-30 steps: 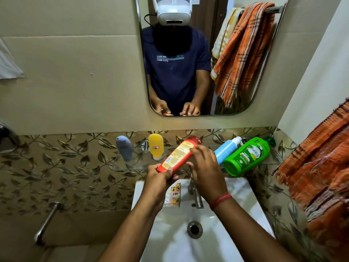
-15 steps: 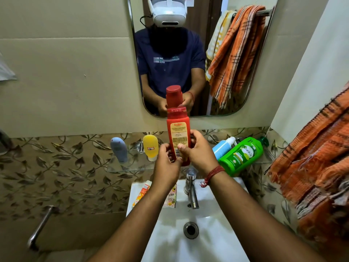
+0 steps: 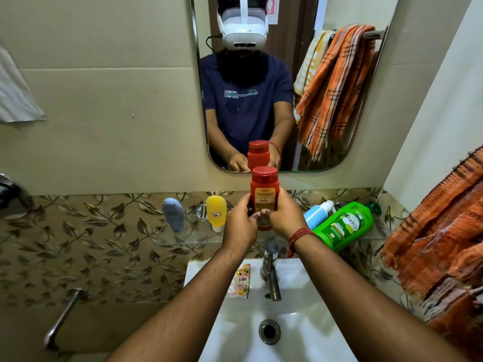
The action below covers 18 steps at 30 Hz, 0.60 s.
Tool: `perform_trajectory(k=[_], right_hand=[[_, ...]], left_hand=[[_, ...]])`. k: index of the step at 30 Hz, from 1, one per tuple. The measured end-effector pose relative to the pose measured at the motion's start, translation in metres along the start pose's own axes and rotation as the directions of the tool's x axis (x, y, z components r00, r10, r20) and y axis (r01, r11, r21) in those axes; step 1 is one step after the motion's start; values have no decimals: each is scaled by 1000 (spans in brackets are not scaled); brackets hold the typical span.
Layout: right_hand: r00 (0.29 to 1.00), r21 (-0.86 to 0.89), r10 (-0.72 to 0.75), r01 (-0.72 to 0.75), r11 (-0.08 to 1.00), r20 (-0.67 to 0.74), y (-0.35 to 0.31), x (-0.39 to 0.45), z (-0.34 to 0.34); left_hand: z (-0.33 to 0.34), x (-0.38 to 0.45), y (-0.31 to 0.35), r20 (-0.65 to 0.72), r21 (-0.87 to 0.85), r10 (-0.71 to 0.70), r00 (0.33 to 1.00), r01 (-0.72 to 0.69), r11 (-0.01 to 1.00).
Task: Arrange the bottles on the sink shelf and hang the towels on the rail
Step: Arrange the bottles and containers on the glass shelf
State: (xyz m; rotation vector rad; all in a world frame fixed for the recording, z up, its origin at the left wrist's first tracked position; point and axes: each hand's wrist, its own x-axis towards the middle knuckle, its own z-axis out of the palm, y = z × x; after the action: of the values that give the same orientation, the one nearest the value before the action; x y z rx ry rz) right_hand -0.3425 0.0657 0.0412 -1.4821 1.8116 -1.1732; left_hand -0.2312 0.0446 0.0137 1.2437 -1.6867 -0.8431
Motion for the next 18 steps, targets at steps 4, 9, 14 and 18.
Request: perform_trajectory(k=[4, 9, 14, 18], right_hand=[[1000, -5, 16, -16, 1000, 12, 4, 2, 1], [1000, -12, 25, -25, 1000, 17, 4, 5, 1], [998, -60, 40, -37, 998, 52, 7, 9, -1], [998, -100, 33, -27, 995, 62, 10, 10, -2]], left_hand=[[0, 0, -5, -5, 11, -5, 1000, 5, 1000], [-2, 4, -8, -4, 12, -12, 1000, 12, 1000], [0, 6, -12, 19, -12, -60, 998, 60, 998], [0, 8, -14, 22, -18, -72, 997, 73, 997]])
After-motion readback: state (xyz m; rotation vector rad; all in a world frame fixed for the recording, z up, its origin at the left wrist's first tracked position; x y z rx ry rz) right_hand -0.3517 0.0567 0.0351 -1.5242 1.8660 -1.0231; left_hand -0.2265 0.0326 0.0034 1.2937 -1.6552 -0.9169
